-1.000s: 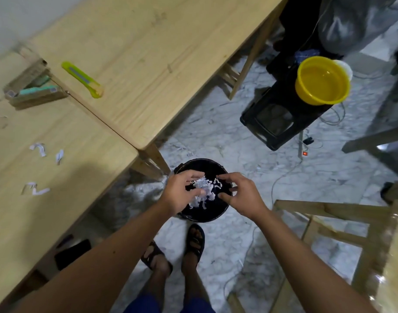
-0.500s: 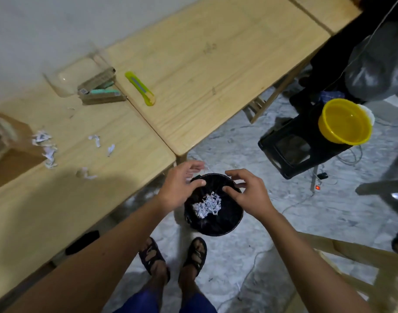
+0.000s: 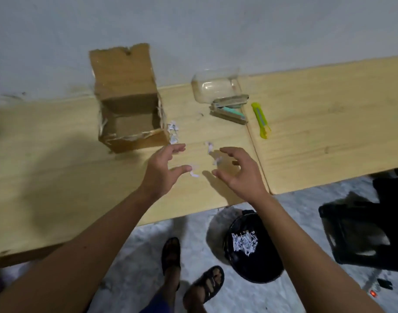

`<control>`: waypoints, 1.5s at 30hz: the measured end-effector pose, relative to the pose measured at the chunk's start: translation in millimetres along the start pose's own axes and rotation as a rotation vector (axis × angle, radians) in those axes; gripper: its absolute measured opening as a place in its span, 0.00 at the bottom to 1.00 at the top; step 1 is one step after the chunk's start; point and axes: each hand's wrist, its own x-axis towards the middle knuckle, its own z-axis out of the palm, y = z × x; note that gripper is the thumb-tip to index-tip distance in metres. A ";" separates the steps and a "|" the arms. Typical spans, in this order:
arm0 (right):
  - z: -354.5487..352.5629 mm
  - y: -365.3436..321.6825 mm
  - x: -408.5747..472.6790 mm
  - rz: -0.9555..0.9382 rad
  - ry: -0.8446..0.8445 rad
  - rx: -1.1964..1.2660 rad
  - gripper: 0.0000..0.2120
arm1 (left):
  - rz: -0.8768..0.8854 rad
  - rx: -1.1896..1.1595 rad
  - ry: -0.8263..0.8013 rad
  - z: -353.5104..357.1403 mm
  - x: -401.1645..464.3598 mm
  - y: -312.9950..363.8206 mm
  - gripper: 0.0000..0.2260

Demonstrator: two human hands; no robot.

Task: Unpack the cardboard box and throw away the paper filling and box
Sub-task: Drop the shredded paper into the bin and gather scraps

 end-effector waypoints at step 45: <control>90.0 -10.3 127.8 -0.269 -0.006 -0.184 0.13 | -0.033 0.552 0.014 0.8 -10.7 -67.4 0.26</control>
